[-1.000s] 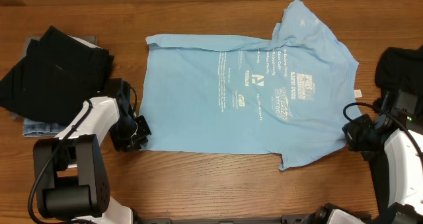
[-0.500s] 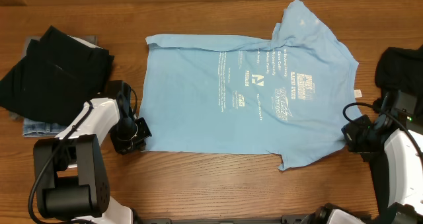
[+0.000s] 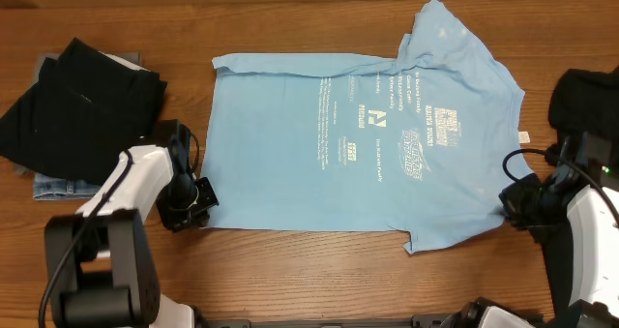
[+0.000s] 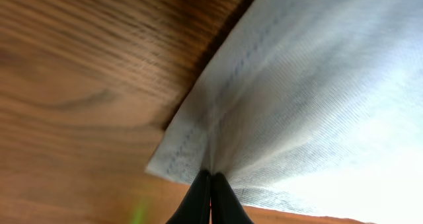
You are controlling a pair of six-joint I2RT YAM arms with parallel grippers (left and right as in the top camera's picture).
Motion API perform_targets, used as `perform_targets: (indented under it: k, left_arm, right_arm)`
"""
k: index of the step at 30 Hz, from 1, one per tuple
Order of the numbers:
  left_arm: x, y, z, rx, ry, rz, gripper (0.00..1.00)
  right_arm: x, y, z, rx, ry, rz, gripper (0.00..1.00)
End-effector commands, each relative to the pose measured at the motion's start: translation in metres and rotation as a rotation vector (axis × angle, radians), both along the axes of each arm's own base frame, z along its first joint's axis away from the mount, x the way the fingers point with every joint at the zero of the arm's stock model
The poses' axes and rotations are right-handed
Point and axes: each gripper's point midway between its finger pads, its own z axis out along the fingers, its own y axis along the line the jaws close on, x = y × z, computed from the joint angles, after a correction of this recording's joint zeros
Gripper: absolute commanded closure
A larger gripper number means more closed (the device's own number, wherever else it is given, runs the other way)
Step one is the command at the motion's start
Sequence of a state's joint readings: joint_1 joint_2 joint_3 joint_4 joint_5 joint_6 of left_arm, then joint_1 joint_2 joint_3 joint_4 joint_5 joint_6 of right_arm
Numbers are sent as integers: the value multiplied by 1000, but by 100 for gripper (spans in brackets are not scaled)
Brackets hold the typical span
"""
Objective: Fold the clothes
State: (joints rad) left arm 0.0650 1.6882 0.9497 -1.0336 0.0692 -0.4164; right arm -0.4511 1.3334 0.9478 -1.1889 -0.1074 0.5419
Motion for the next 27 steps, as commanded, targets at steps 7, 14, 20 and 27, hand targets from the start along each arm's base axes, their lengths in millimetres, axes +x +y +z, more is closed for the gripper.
perform_targets:
  k: [7,14,20,27]
  left_arm:
    - [12,2,54,35,-230,2,96]
    - [36,4,68,42,-332,10,96]
    - [61,6,85,46,-426,51,96]
    - [88,7,99,46,-530,59,96]
  right_arm:
    - [17,-9,22,-36,-67,20,96]
    - [24,-11,25,-40,-92,21,96]
    - [40,-14,45,-37,-144,24,96]
    - [61,-20,51,-21,-164,23,96]
